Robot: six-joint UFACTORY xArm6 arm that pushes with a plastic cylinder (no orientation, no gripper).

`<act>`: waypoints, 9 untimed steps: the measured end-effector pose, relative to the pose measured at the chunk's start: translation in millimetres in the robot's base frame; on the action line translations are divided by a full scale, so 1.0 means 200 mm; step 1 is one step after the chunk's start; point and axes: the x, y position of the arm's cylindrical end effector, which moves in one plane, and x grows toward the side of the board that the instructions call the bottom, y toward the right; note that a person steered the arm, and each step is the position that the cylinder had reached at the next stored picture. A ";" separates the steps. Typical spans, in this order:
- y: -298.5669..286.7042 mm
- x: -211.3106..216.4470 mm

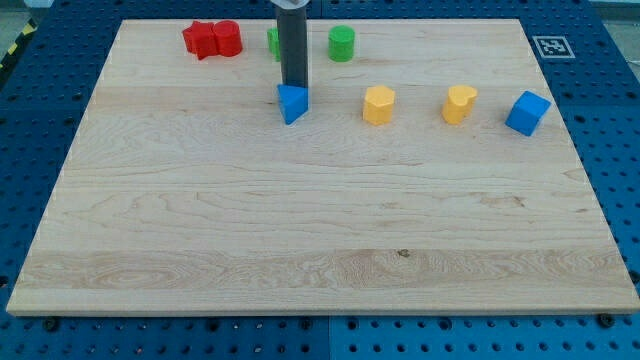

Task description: Push the cube slightly up

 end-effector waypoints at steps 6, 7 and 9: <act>1.28 -0.08; 1.22 -0.05; 1.21 -0.05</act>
